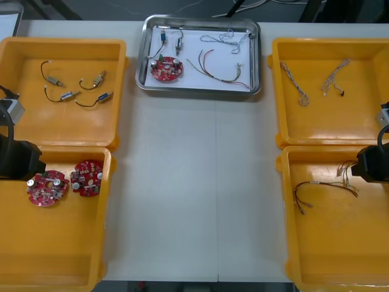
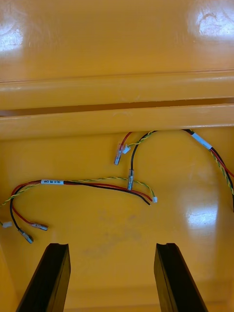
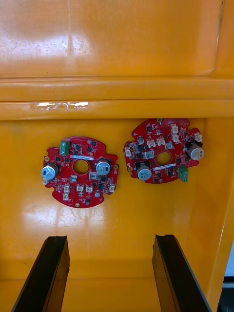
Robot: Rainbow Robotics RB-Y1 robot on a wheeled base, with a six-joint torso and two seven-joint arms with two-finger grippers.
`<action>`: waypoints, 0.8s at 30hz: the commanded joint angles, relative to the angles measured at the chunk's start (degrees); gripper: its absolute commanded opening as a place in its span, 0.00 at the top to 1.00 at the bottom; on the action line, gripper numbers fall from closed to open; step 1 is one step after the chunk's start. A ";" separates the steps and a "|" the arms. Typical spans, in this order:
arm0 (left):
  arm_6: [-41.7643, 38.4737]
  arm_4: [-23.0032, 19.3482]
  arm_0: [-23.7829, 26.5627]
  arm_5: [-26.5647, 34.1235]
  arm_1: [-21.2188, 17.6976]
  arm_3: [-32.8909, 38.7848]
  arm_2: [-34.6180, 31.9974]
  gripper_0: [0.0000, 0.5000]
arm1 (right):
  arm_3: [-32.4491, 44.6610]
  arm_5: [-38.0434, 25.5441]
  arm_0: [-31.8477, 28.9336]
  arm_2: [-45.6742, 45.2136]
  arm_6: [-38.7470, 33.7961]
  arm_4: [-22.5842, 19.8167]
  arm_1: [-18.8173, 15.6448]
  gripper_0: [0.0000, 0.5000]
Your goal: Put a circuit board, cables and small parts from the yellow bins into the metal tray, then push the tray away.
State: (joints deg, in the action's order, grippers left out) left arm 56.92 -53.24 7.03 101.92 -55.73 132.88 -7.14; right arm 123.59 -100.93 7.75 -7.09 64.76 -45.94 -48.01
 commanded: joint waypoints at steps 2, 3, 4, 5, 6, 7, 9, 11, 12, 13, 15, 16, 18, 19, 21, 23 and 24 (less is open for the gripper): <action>3.99 -0.37 -0.88 0.47 -2.55 1.24 -1.47 0.00 | 0.86 -0.41 -0.81 -1.70 0.72 0.06 0.55 0.00; 3.99 -0.37 -0.88 0.47 -2.55 1.24 -1.47 0.00 | 0.86 -0.41 -0.81 -1.70 0.72 0.06 0.55 0.00; 3.99 -0.37 -0.88 0.47 -2.55 1.24 -1.47 0.00 | 0.86 -0.41 -0.81 -1.70 0.72 0.06 0.55 0.00; 3.99 -0.37 -0.88 0.47 -2.55 1.24 -1.47 0.00 | 0.86 -0.41 -0.81 -1.70 0.72 0.06 0.55 0.00; 3.99 -0.37 -0.88 0.47 -2.55 1.24 -1.47 0.00 | 0.86 -0.41 -0.81 -1.70 0.72 0.06 0.55 0.00; 3.99 -0.37 -0.88 0.47 -2.55 1.24 -1.47 0.00 | 0.86 -0.41 -0.81 -1.70 0.72 0.06 0.55 0.00; 3.99 -0.37 -0.88 0.47 -2.55 1.24 -1.47 0.00 | 0.86 -0.41 -0.81 -1.70 0.72 0.06 0.55 0.00; 3.99 -0.37 -0.88 0.47 -2.55 1.24 -1.47 0.00 | 0.86 -0.41 -0.81 -1.70 0.72 0.06 0.55 0.00; 3.99 -0.37 -0.88 0.47 -2.55 1.24 -1.47 0.00 | 0.86 -0.41 -0.81 -1.70 0.72 0.06 0.55 0.00; 3.99 -0.37 -0.88 0.47 -2.55 1.24 -1.47 0.00 | 0.86 -0.41 -0.81 -1.70 0.72 0.06 0.55 0.00; 3.99 -0.37 -0.88 0.47 -2.55 1.24 -1.47 0.00 | 0.86 -0.41 -0.81 -1.70 0.72 0.06 0.55 0.00; 3.99 -0.37 -0.88 0.47 -2.55 1.24 -1.47 0.00 | 0.86 -0.41 -0.81 -1.70 0.72 0.06 0.55 0.00; 3.99 -0.37 -0.88 0.47 -2.55 1.24 -1.47 0.00 | 0.86 -0.41 -0.81 -1.70 0.72 0.06 0.55 0.00; 3.99 -0.37 -0.88 0.47 -2.55 1.24 -1.47 0.00 | 0.86 -0.41 -0.81 -1.70 0.72 0.06 0.55 0.00; 3.99 -0.37 -0.88 0.47 -2.55 1.24 -1.47 0.00 | 0.86 -0.41 -0.81 -1.70 0.72 0.06 0.55 0.00; 3.99 -0.37 -0.88 0.47 -2.55 1.24 -1.47 0.00 | 0.86 -0.41 -0.81 -1.70 0.72 0.06 0.55 0.00; 3.99 -0.37 -0.88 0.47 -2.55 1.24 -1.47 0.00 | 0.86 -0.41 -0.81 -1.70 0.72 0.06 0.55 0.00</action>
State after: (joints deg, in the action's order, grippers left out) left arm 56.92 -53.24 7.03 101.92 -55.73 132.88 -7.14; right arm 123.59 -100.93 7.75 -7.10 64.76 -45.94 -48.01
